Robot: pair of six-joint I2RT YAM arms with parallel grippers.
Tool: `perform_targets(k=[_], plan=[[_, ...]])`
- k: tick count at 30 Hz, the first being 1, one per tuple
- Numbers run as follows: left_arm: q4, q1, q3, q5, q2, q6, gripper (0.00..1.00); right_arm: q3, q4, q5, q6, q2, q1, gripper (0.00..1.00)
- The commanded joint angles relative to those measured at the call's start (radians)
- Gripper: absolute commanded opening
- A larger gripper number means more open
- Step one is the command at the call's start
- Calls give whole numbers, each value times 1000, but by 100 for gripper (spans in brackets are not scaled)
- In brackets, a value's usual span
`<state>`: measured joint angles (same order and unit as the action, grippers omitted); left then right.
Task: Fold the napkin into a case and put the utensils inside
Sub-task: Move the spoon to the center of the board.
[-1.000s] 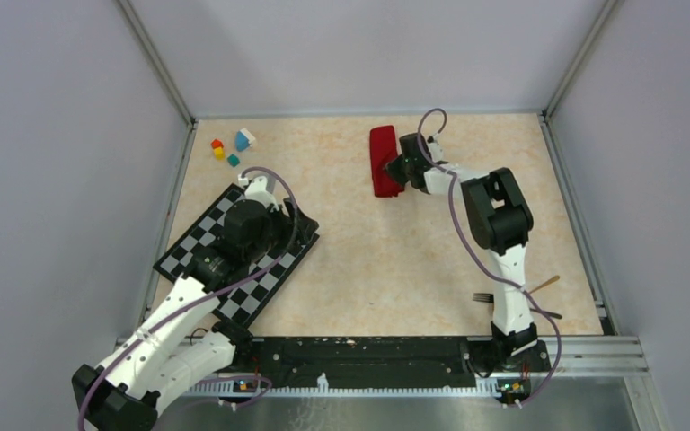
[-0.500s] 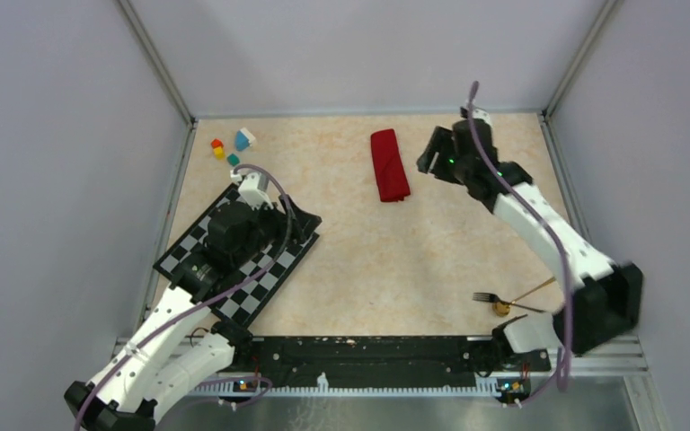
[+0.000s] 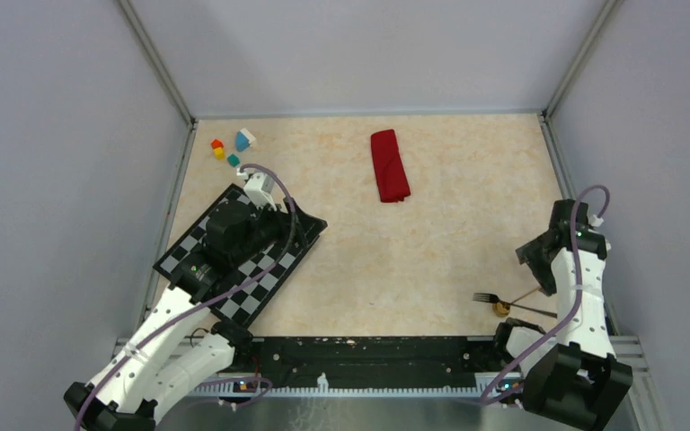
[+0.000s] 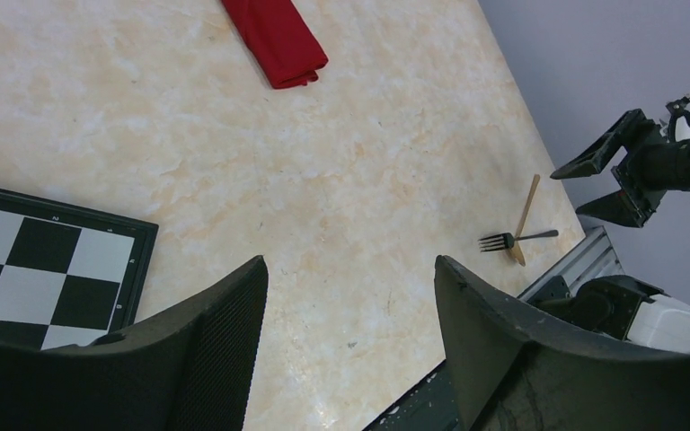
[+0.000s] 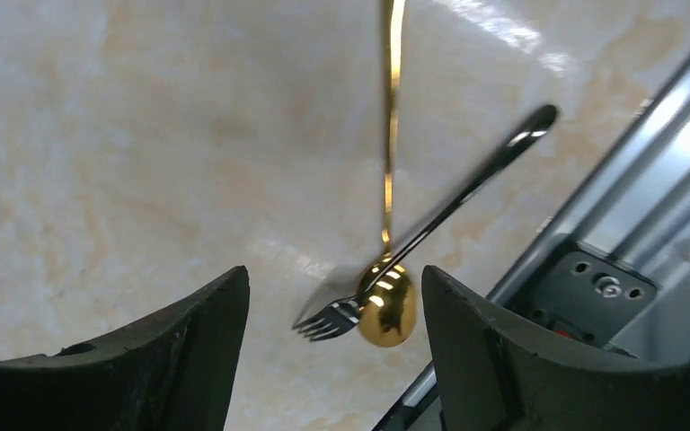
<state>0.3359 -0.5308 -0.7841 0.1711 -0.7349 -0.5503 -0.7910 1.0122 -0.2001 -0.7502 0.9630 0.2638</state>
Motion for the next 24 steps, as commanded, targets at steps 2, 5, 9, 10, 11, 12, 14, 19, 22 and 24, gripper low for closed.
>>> perform_targets(k=[2, 5, 9, 10, 11, 12, 14, 19, 22, 24], plan=[[-47, 4, -45, 69, -5, 23, 73, 10, 40, -172, -73, -5, 122, 72], [-39, 2, -64, 96, -29, 26, 73, 53, -15, -180, -91, 28, 155, 74], [-14, 0, -96, 119, -56, 33, 73, 86, -62, -170, -92, 92, 198, 75], [-7, 0, -104, 119, -57, 35, 73, 95, -78, -165, -88, 99, 206, 76], [0, 1, -110, 114, -57, 37, 73, 104, -95, -154, -81, 105, 209, 76], [5, 0, -114, 109, -56, 39, 73, 110, -106, -149, -78, 113, 210, 75], [6, 0, -115, 95, -48, 37, 73, 121, -140, -137, -73, 136, 210, 75], [6, 1, -115, 88, -36, 17, 73, 163, -275, -59, -9, 175, 210, 66], [19, 1, -119, 81, -31, 18, 73, 192, -337, -30, 10, 176, 211, 65], [31, 0, -123, 72, -26, 21, 73, 203, -348, -17, 6, 190, 209, 63]])
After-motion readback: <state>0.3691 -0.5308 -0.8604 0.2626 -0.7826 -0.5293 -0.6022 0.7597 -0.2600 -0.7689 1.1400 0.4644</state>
